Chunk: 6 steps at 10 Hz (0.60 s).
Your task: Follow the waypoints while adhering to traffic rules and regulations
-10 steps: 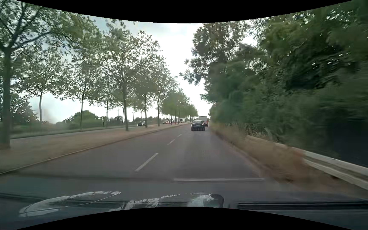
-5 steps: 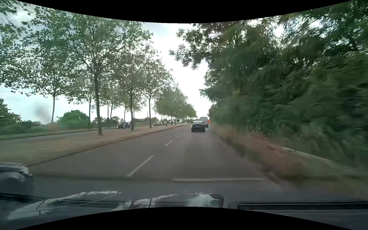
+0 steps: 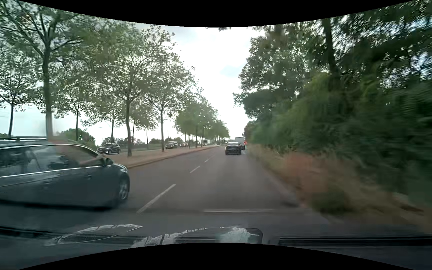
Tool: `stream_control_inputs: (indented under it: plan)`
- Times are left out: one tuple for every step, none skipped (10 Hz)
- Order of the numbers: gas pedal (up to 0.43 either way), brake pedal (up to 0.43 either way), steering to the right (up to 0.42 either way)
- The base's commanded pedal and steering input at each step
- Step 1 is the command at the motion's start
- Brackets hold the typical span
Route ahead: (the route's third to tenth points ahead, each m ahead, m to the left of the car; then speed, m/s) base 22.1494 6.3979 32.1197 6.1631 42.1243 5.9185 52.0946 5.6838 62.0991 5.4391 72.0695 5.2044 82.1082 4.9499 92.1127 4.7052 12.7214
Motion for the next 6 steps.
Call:
stream_control_inputs:
  plan:
    - [0.079,0.0,0.005]
    - [0.079,0.0,0.006]
    - [0.079,0.0,0.008]
    - [0.079,0.0,0.008]
    - [0.079,0.0,0.008]
    - [0.079,0.0,0.008]
